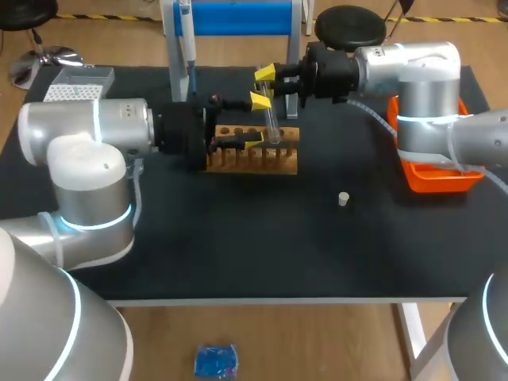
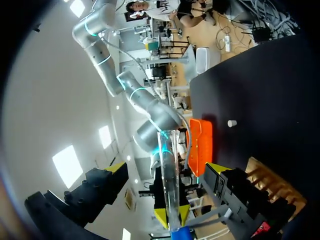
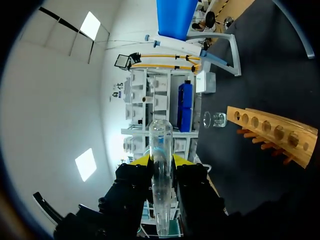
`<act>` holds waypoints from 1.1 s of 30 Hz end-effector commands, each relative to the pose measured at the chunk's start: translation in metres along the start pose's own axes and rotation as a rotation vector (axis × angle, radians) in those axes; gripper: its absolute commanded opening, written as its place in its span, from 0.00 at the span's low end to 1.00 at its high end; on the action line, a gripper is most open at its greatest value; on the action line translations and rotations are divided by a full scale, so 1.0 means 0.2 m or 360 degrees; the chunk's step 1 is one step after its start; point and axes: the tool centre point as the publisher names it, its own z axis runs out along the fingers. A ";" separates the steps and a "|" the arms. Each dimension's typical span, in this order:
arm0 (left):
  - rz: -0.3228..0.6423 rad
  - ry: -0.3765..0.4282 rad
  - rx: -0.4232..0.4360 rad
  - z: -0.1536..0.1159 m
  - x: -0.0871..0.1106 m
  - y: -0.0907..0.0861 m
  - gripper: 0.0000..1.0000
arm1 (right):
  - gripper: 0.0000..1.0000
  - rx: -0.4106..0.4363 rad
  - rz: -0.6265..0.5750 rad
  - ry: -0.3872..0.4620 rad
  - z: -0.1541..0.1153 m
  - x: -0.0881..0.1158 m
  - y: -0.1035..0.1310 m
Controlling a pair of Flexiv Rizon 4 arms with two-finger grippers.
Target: Invert the test tube, pick up the pipette, mount the tip to pipette, aspirate from beaker and dispense into the tube, eject the tip, return the pipette, and cap with the stopper.
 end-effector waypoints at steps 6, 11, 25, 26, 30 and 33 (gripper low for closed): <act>-0.0002 -0.0061 -0.0045 0.08 0.00 -0.01 1.00 | 0.00 -0.0003 -0.0001 -0.0006 0.00 0.00 0.00; 0.0006 -0.0055 -0.0010 0.10 -0.01 -0.02 1.00 | 0.00 -0.0003 -0.0001 -0.0006 0.00 0.00 0.00; 0.0015 -0.0023 0.0026 0.14 -0.05 -0.01 1.00 | 0.00 -0.0003 -0.0001 -0.0006 0.00 0.00 0.00; 0.0001 -0.0019 0.0022 0.14 -0.04 -0.01 1.00 | 0.00 -0.0003 -0.0001 -0.0006 0.00 0.00 0.00; -0.0056 -0.0001 0.0024 0.15 -0.03 -0.01 0.98 | 0.00 -0.0003 -0.0001 -0.0006 0.00 0.00 0.00; -0.0123 -0.0004 0.0012 0.15 -0.02 -0.01 1.00 | 0.00 -0.0003 -0.0001 -0.0006 0.00 0.00 0.00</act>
